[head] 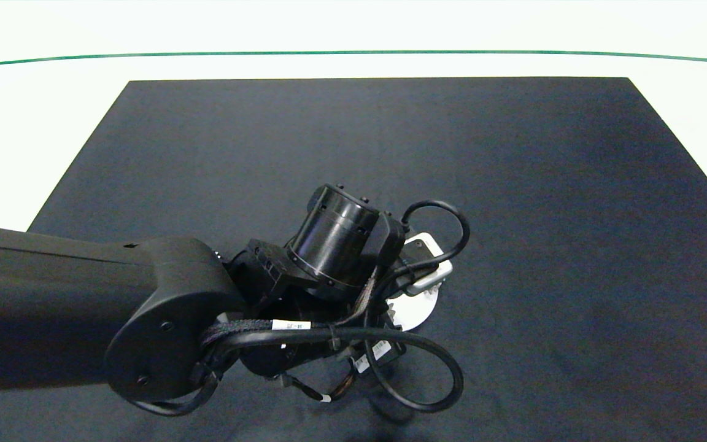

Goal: Remove an incorrectly installed larger gear and replace it with the correct smaller gear

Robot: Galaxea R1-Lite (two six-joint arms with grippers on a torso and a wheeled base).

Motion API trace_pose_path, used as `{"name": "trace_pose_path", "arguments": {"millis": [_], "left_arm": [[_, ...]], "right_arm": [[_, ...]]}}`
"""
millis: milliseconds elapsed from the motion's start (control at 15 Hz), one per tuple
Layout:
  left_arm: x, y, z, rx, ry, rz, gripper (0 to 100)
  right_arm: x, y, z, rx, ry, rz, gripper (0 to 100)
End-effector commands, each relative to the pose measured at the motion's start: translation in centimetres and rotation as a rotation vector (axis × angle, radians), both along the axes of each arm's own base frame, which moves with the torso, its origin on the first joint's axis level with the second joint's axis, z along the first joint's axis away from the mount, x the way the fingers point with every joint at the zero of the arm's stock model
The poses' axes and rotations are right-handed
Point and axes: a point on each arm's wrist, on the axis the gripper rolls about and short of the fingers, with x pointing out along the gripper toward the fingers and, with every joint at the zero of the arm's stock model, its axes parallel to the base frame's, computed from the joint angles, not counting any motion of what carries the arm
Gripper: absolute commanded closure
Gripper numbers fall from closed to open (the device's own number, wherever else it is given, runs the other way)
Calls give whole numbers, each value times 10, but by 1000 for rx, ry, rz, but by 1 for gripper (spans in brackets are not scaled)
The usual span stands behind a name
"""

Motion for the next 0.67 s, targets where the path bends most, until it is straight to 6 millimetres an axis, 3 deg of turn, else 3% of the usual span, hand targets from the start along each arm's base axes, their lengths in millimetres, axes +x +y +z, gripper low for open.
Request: {"name": "trace_pose_path", "arguments": {"millis": [67, 600, 667], "left_arm": [[-8, 0, 6, -12, -10, -18, 72], [-6, 0, 5, -12, -11, -13, 72], [-5, 0, 6, -14, -13, -11, 0]], "right_arm": [[0, 0, 0, -2, 0, 3, 0], [-1, 0, 0, -1, -3, 3, 0], [-1, 0, 0, -1, -5, 3, 0]]}}
